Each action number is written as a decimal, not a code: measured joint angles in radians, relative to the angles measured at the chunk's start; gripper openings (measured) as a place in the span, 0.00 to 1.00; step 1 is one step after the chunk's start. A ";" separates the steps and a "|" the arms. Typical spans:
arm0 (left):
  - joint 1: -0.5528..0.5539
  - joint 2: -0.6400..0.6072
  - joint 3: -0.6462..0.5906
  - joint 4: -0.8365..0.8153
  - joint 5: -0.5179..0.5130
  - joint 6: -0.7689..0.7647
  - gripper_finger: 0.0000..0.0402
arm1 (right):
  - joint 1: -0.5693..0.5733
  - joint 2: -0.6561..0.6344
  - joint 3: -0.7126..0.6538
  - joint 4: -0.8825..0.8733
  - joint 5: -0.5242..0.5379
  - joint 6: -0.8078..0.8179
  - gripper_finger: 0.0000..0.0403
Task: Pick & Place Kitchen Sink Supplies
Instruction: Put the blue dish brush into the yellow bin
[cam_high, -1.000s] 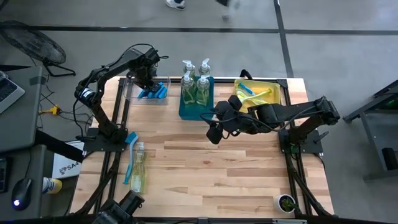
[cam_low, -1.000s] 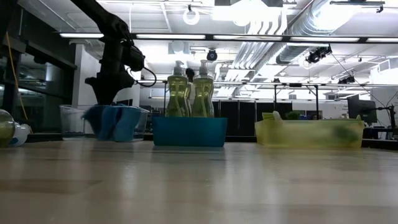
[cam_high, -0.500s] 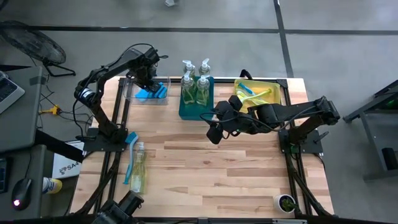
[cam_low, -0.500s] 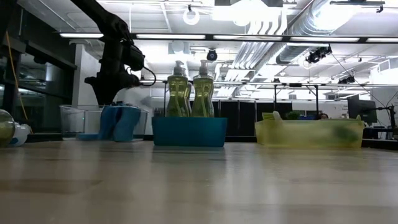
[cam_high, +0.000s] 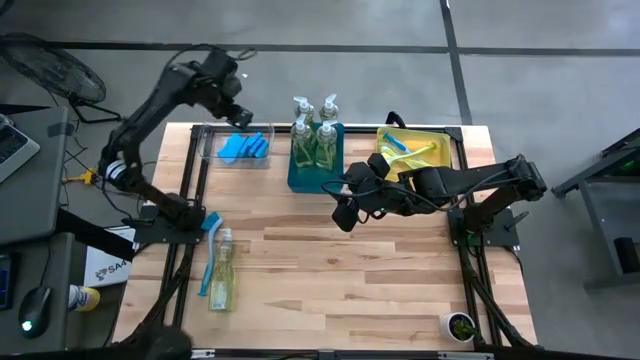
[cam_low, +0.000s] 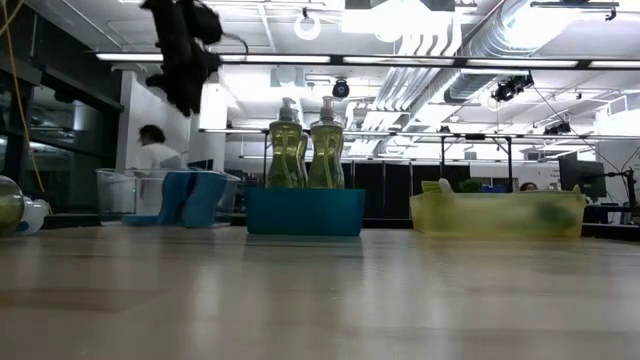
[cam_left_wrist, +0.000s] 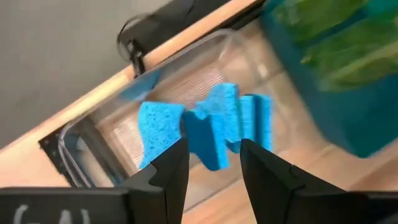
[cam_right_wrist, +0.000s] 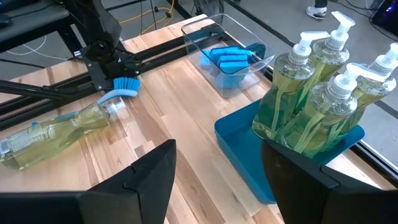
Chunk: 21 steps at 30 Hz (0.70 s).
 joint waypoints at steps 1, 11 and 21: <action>0.000 -0.023 0.004 0.000 0.016 0.005 0.35 | 0.000 0.000 0.000 0.000 0.000 -0.001 0.57; -0.025 -0.220 0.006 -0.065 0.093 -0.065 0.35 | 0.000 0.000 0.000 -0.004 -0.007 -0.006 0.57; -0.249 -0.274 0.006 -0.154 0.004 -0.214 0.35 | 0.000 0.000 0.000 -0.020 -0.049 -0.008 0.57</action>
